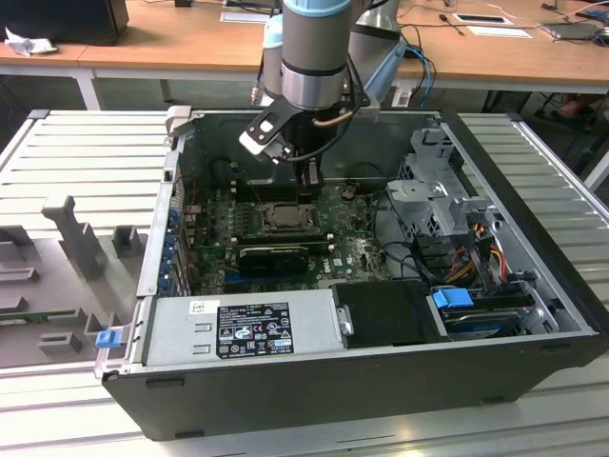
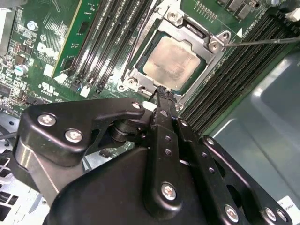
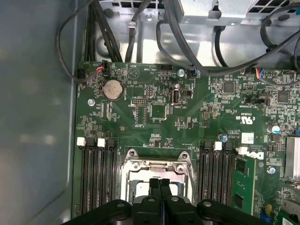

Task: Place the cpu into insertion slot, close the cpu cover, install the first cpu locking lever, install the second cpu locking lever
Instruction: 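Close the cpu cover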

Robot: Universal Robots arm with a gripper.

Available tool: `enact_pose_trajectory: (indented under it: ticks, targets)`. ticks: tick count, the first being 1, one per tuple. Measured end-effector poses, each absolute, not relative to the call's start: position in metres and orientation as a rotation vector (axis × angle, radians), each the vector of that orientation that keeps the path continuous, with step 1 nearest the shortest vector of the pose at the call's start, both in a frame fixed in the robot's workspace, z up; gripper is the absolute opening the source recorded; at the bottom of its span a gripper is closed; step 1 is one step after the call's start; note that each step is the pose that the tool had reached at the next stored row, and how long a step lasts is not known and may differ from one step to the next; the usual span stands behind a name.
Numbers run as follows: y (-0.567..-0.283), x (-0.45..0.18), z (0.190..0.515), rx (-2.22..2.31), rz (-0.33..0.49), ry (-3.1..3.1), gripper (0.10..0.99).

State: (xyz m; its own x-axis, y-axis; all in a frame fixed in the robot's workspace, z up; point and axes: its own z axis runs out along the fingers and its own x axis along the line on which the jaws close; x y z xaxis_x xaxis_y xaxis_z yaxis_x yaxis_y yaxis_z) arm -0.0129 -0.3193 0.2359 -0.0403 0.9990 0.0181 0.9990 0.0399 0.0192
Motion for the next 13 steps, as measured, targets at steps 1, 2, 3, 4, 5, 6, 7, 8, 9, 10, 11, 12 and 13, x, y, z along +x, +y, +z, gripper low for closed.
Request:
enact_pose_trajectory:
  ticks: [1,2,3,4,5,6,7,8,9,10,11,12,13]
  targets:
    - [-0.319,-0.014,0.235,2.176,0.042,2.265,0.106]
    - [-0.319,-0.015,0.235,2.175,0.042,2.266,0.106]
    - [-0.319,-0.017,0.234,2.175,0.042,2.266,0.106]
    - [-0.319,-0.018,0.234,2.175,0.042,2.266,0.106]
    - [-0.319,-0.02,0.234,2.174,0.042,2.266,0.106]
    - [-0.319,-0.021,0.233,2.174,0.042,2.266,0.106]
    - [-0.319,-0.023,0.233,2.174,0.042,2.266,0.106]
    - [-0.319,-0.025,0.233,2.174,0.042,2.266,0.106]
    - [-0.319,-0.027,0.233,2.174,0.042,2.266,0.106]
    - [-0.319,-0.03,0.233,2.174,0.043,2.267,0.106]
    - [-0.319,-0.033,0.232,2.173,0.043,2.267,0.106]
    - [-0.319,-0.034,0.23,2.17,0.043,2.269,0.106]
    - [-0.319,-0.035,0.229,2.164,0.044,2.275,0.106]
